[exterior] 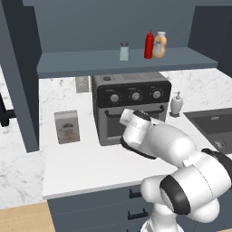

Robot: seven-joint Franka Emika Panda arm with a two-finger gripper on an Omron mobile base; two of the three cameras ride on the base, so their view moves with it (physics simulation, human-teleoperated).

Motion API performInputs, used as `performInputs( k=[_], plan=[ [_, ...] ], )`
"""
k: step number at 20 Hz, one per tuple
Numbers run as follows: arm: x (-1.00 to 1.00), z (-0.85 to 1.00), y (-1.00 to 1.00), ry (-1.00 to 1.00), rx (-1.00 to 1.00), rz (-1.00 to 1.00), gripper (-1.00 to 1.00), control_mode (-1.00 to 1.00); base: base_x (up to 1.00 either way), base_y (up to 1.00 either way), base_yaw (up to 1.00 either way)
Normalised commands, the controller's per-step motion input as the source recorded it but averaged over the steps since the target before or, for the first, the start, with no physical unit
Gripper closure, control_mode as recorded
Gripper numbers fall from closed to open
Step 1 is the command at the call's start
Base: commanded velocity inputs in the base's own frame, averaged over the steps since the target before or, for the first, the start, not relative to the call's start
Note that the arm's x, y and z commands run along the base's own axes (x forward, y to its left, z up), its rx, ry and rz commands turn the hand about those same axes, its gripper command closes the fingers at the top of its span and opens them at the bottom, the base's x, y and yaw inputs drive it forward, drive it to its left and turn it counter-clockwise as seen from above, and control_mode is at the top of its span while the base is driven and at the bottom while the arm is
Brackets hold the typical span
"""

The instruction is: Put the shaker and condiment bottle from the counter next to their counterparts in the cabinet.

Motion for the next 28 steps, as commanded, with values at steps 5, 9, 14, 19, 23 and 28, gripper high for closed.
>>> performInputs(
  k=[5,9,14,19,23,28],
  plan=[
    [-0.2,0.94,0.01,0.01,0.0,0.22,1.0,-1.0,0.0,0.0,0.0],
    [-0.42,1.0,0.0,-0.02,0.0,0.24,1.0,-1.0,0.0,0.0,0.0],
    [-0.54,0.94,0.0,-0.02,0.0,0.24,1.0,-1.0,0.0,0.0,0.0],
    [-0.5,0.91,0.0,0.0,0.03,0.2,1.0,-1.0,0.0,0.0,0.0],
    [-0.55,0.81,0.01,0.0,0.04,0.17,1.0,-1.0,0.0,0.0,0.0],
    [-0.41,0.69,0.16,0.0,0.01,0.15,1.0,-1.0,0.0,0.0,0.0]
  ],
)
